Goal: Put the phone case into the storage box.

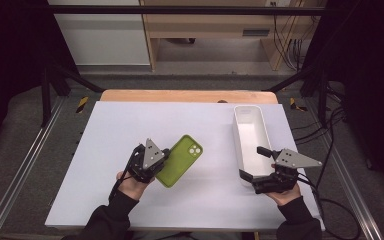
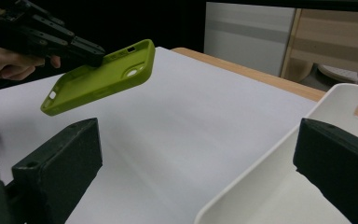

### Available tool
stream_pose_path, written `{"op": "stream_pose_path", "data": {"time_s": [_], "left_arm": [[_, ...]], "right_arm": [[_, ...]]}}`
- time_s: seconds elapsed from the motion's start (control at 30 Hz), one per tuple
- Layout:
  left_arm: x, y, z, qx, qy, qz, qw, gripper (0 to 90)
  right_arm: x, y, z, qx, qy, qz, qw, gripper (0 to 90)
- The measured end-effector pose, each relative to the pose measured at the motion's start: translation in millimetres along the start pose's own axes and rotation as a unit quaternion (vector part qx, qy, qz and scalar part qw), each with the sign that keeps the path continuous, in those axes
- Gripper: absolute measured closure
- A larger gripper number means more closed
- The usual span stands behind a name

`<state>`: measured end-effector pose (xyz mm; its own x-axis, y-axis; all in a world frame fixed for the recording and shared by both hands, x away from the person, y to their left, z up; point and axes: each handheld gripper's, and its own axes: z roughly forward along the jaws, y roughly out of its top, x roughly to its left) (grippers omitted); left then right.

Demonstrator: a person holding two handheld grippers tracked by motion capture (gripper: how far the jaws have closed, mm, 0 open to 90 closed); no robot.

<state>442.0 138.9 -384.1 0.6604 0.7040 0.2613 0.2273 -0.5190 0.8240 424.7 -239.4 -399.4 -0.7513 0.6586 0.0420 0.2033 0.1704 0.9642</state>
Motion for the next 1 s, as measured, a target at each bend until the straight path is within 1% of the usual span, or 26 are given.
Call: {"op": "stream_pose_path", "data": {"time_s": [0.37,0.57,0.77,1.0], "left_arm": [[-4.1,1.6,-0.6,-0.002,-0.002,0.006,1.0,87.6],[-5.4,2.2,-0.5,-0.003,-0.002,0.009,1.0,87.6],[-6.0,3.1,-1.6,-0.005,-0.002,0.012,0.9999,87.6],[-8.1,3.5,-1.3,-0.006,-0.003,0.013,0.9999,87.6]], "right_arm": [[8.7,6.4,9.7,0.017,0.007,-0.014,0.9997,1.5],[13.1,9.8,13.6,0.023,0.011,-0.014,0.9996,1.5],[17.6,12.6,18.0,0.027,0.019,-0.02,0.9993,1.7],[21.2,15.6,25.3,0.039,0.025,-0.023,0.9987,2.0]]}}
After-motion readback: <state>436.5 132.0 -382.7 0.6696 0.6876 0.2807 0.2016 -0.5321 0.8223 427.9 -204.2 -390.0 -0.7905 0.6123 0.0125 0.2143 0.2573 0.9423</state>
